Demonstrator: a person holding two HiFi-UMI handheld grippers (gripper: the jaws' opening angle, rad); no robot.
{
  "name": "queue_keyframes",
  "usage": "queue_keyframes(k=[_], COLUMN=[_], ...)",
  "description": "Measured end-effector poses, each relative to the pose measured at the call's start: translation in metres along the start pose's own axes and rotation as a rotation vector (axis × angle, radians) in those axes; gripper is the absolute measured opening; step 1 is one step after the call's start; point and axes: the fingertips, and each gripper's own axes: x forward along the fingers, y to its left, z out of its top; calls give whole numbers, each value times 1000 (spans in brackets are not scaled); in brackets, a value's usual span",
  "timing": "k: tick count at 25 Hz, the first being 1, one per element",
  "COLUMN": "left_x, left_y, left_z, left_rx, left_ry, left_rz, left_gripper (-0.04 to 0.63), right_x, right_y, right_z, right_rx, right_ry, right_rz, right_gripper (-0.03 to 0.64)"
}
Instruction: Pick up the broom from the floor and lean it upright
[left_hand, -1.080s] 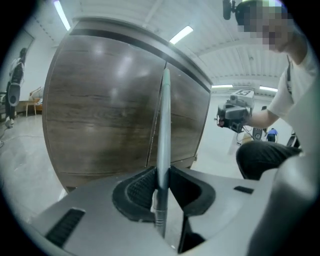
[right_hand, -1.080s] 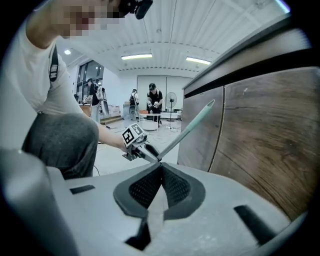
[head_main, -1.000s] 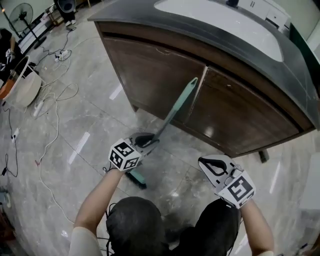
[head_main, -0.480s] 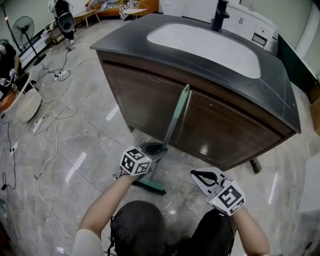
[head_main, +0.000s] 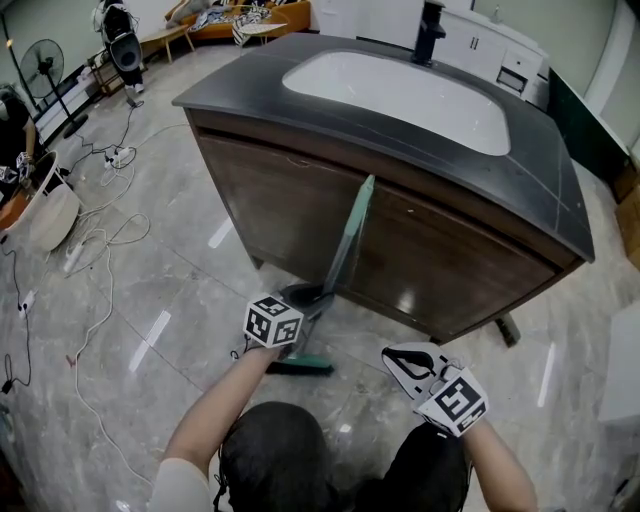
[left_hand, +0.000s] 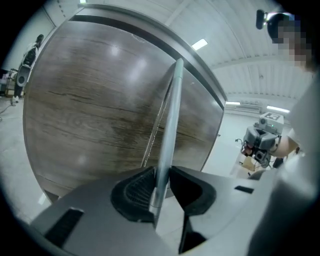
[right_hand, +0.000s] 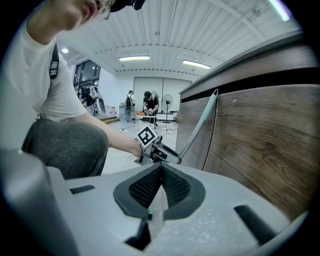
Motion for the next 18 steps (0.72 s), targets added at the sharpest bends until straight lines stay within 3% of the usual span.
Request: queue_keyframes(k=[18], left_x=[-17], left_y=[-6], left_z=[6], left_rx=[104], left_ry=[21], left_rz=[24], left_gripper=[144], right_x=[-3], right_y=[-1], right_z=[3], right_rx=[-1], right_ry=[14], right_rz=[-5], right_gripper=[0])
